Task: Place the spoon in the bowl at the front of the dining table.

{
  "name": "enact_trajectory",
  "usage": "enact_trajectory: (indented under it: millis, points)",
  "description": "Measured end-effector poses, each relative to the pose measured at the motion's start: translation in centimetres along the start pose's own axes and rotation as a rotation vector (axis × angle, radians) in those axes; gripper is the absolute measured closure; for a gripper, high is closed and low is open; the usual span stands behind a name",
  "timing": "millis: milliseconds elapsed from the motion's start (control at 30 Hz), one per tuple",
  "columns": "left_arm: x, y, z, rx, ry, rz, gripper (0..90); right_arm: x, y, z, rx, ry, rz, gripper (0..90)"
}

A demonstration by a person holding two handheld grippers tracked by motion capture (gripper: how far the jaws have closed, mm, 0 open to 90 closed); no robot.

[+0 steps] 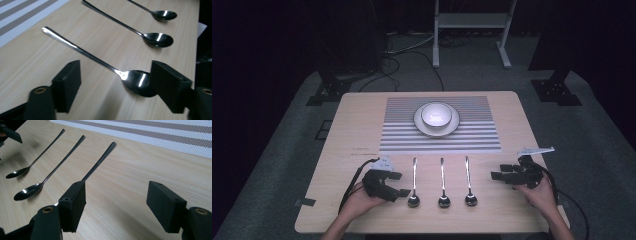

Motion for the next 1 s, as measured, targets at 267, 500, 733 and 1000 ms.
enact_trajectory:
  millis: [267,500,733,1000]
  points:
    - [-0.1,0.8,1.4,0.037,0.080,-0.043,47.1,0.0,0.1,-0.1,-0.004,-0.004,-0.003,30.4]
    - [0.1,1.2,2.1,0.092,0.121,-0.076,67.6,0.0,0.2,-0.2,0.000,-0.010,-0.007,30.4]
    - [0.2,1.7,2.4,0.101,0.137,-0.102,68.9,-0.1,0.3,-0.4,-0.001,-0.019,-0.009,30.5]
    - [0.9,2.8,2.6,0.096,0.146,-0.156,70.0,-0.4,0.3,-1.0,0.002,-0.034,-0.003,30.7]
Point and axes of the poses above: each handheld gripper's, and its own axes: y roughly forward along the jaws, x roughly out of its underside, z roughly to its right, the point moved 5 cm from there along y, roughly forward along the jaws, and after that the axes turned 7 degrees about -z, right-handed, at the moved point
